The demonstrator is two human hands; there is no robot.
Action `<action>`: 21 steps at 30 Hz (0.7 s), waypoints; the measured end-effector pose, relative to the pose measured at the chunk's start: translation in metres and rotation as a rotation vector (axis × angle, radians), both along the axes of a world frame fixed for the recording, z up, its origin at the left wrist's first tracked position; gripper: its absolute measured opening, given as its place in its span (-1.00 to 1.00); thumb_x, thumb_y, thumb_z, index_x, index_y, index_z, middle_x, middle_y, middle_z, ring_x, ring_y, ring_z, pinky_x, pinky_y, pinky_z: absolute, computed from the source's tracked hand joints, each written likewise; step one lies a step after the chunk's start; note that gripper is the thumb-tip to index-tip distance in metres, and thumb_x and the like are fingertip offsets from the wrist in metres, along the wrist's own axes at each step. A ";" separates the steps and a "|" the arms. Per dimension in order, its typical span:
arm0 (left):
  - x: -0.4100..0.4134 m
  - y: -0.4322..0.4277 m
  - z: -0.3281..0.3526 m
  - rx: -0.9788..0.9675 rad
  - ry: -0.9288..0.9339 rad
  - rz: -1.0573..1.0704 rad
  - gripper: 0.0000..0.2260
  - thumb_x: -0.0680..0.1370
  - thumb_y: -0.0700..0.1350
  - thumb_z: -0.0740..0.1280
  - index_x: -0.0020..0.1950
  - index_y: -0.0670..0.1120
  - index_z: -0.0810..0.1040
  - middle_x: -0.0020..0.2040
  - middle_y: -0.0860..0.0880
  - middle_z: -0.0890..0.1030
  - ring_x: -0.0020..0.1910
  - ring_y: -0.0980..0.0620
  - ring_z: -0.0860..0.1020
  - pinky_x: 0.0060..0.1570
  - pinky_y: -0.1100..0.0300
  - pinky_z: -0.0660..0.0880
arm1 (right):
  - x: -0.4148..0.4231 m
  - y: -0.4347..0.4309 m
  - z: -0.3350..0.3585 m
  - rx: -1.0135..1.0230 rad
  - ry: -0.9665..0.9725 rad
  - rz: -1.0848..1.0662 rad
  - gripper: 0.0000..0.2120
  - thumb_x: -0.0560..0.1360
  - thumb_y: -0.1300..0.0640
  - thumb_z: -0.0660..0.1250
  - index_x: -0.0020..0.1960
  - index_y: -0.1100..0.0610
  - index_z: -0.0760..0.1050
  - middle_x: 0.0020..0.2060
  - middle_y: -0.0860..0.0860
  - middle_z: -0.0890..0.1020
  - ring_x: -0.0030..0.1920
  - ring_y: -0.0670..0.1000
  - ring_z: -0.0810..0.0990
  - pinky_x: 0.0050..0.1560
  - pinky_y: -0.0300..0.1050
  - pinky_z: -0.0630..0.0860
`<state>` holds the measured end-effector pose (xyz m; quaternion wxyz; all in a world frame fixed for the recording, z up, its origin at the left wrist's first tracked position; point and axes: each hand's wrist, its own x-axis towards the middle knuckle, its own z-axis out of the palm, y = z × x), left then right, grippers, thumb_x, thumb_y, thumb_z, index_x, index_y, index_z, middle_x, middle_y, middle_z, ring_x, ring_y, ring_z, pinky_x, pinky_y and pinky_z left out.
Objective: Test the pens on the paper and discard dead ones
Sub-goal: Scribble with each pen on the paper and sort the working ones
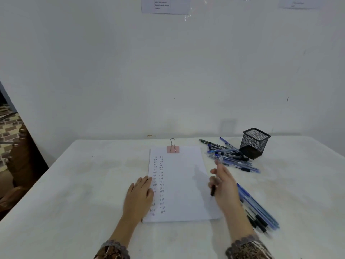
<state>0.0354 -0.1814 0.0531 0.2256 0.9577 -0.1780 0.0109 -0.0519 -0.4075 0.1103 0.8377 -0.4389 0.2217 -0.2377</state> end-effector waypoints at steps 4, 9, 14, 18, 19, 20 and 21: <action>0.005 -0.003 0.004 -0.029 0.050 0.011 -0.59 0.64 -0.08 -0.04 0.51 -0.01 0.11 0.52 0.08 0.10 0.50 0.11 0.00 0.46 0.12 -0.11 | -0.022 -0.053 0.004 -0.942 0.646 0.001 -0.77 0.54 0.09 0.27 0.14 0.14 0.56 -0.06 0.05 0.60 -0.16 0.04 0.51 -0.13 -0.12 0.42; 0.015 -0.003 0.009 0.002 0.051 0.012 -0.58 0.64 -0.06 -0.05 0.51 0.01 0.08 0.52 0.09 0.09 0.50 0.11 -0.01 0.46 0.08 -0.11 | -0.031 -0.070 -0.004 -1.289 1.040 0.173 -0.95 0.49 0.09 0.30 -0.06 -0.03 0.45 0.06 0.01 0.57 0.05 0.07 0.53 0.03 -0.09 0.50; 0.021 -0.002 0.008 0.054 0.008 0.016 -0.58 0.64 -0.05 -0.05 0.52 0.03 0.06 0.52 0.09 0.08 0.51 0.11 -0.01 0.46 0.07 -0.09 | -0.017 -0.091 0.004 -1.347 1.080 0.325 -0.86 0.49 0.02 0.30 0.02 0.02 0.47 0.03 -0.01 0.49 0.11 0.06 0.51 0.15 -0.03 0.48; 0.020 -0.002 0.006 0.061 -0.018 0.020 -0.58 0.64 -0.05 -0.04 0.51 0.03 0.08 0.52 0.09 0.10 0.50 0.10 0.01 0.46 0.07 -0.07 | 0.022 -0.120 0.021 -1.479 1.009 0.247 -0.83 0.56 0.16 0.13 -0.10 0.18 0.47 0.01 0.16 0.60 -0.02 0.14 0.53 0.06 -0.05 0.49; 0.020 -0.002 0.005 0.066 -0.020 0.021 -0.58 0.64 -0.05 -0.04 0.51 0.03 0.08 0.52 0.09 0.10 0.50 0.10 0.02 0.46 0.07 -0.07 | 0.032 -0.123 0.022 -1.523 0.968 0.278 -0.79 0.57 0.20 0.11 -0.07 0.26 0.50 0.03 0.20 0.61 0.01 0.17 0.56 0.03 -0.06 0.48; 0.020 -0.002 0.005 0.070 -0.022 0.021 -0.58 0.63 -0.05 -0.05 0.51 0.03 0.09 0.52 0.09 0.11 0.50 0.10 0.02 0.46 0.07 -0.07 | 0.041 -0.125 0.021 -1.568 0.907 0.319 -0.76 0.57 0.24 0.11 0.01 0.33 0.51 0.05 0.24 0.61 0.06 0.20 0.57 0.04 -0.06 0.49; 0.020 -0.002 0.005 0.073 -0.021 0.022 -0.57 0.63 -0.03 -0.07 0.51 0.03 0.09 0.52 0.09 0.11 0.50 0.10 0.03 0.46 0.07 -0.07 | 0.049 -0.125 0.017 -1.607 0.849 0.368 -0.74 0.57 0.26 0.12 0.10 0.37 0.50 0.09 0.27 0.59 0.11 0.21 0.56 0.09 -0.02 0.48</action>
